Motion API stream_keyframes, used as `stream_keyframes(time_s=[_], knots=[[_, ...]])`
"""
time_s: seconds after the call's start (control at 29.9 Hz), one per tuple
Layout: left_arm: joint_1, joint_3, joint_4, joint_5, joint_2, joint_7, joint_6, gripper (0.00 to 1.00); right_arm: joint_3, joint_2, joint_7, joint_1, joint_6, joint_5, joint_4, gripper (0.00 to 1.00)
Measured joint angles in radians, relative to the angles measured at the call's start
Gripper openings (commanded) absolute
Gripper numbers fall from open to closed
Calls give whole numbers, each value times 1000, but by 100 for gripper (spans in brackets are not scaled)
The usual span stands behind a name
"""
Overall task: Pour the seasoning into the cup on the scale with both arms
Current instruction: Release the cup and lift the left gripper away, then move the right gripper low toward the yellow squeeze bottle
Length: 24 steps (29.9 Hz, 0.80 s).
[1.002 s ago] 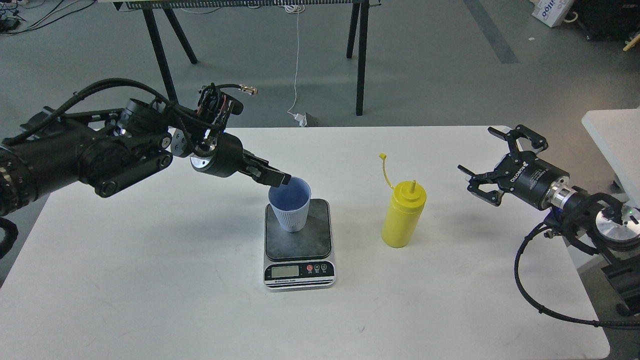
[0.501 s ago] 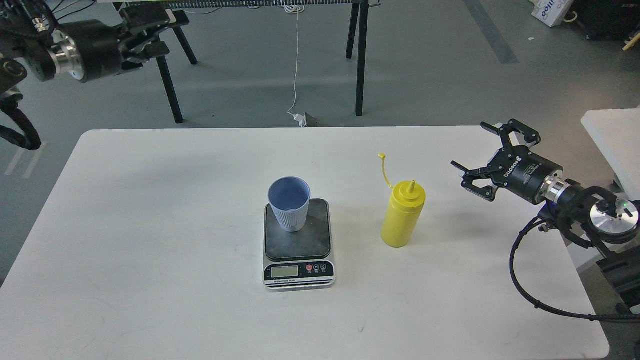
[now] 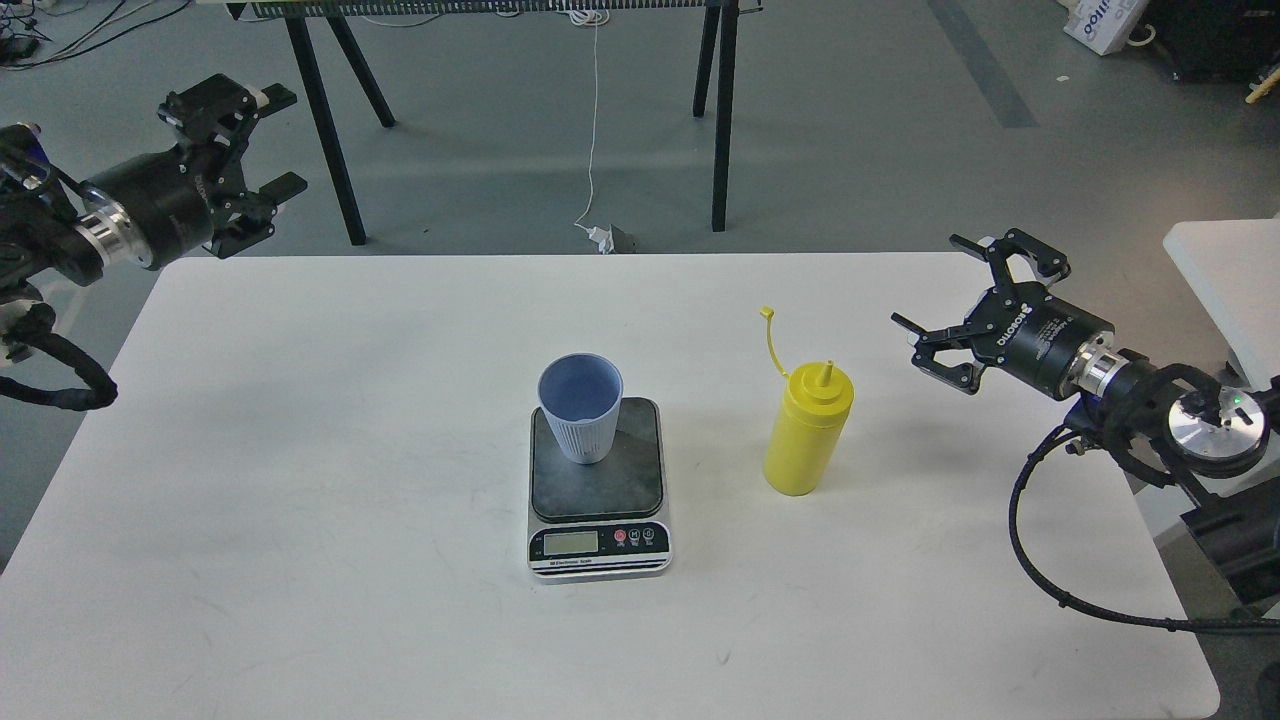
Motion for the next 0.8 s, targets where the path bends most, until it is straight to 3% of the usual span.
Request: stream_keyframes(time_s=[0.27, 0.5, 0.67, 0.8], knots=[[19, 0, 19, 3, 0, 0, 0, 99, 31, -30, -9, 31, 0, 64, 75, 97], [49, 2, 38, 6, -35, 0, 0, 99, 56, -216, -49, 4, 0, 462, 110, 98], [56, 3, 88, 7, -79, 0, 0, 99, 62, -311, -64, -148, 0, 776, 186, 98], [57, 3, 98, 8, -99, 0, 0, 99, 68, -332, -65, -317, 0, 874, 282, 98]])
